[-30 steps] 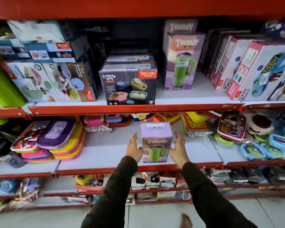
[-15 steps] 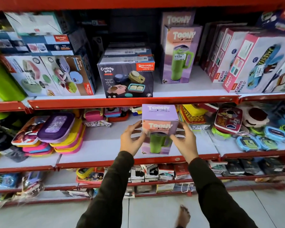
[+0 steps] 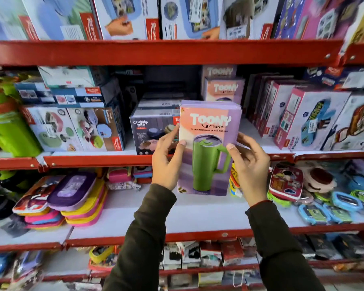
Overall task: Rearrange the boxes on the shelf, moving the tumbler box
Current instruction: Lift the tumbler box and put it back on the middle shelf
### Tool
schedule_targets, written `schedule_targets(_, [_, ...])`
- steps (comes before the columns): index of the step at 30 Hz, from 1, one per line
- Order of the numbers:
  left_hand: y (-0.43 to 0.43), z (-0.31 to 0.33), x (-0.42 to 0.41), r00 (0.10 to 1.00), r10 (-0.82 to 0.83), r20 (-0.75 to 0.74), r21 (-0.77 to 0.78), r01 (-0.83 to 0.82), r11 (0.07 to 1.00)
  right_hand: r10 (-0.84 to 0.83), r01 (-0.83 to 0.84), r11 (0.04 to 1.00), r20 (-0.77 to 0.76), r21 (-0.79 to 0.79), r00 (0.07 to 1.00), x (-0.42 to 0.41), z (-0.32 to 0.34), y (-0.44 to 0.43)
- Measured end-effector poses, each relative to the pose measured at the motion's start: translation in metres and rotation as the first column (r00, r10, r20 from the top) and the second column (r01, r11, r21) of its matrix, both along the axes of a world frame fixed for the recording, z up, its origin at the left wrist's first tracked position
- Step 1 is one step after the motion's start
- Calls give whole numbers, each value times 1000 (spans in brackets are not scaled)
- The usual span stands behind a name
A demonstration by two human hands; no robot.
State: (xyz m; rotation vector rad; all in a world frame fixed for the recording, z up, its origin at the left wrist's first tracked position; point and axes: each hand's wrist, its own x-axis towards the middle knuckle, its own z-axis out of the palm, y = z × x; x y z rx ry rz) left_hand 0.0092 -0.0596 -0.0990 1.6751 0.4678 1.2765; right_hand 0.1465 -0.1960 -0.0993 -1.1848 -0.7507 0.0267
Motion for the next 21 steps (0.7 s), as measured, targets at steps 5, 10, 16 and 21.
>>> schedule_targets(5, [-6,12,-1,1000,2,31,-19,-2,1000,-33,33,999,20,19,999,3,10,-1])
schedule_targets(10, [-10,11,-1,1000,1,16,-26,0,1000,-58,58,998,32,1,998,5,7,-2])
schedule_targets(16, [-11,18,10,1000,7,9,14,-7,1000,-110,113,993,88,-32,990,13,12,-6])
schedule_targets(21, [-11,40,34,999,-40,-7,82,40,996,-223,243,968,220,-65,950,36,30,-6])
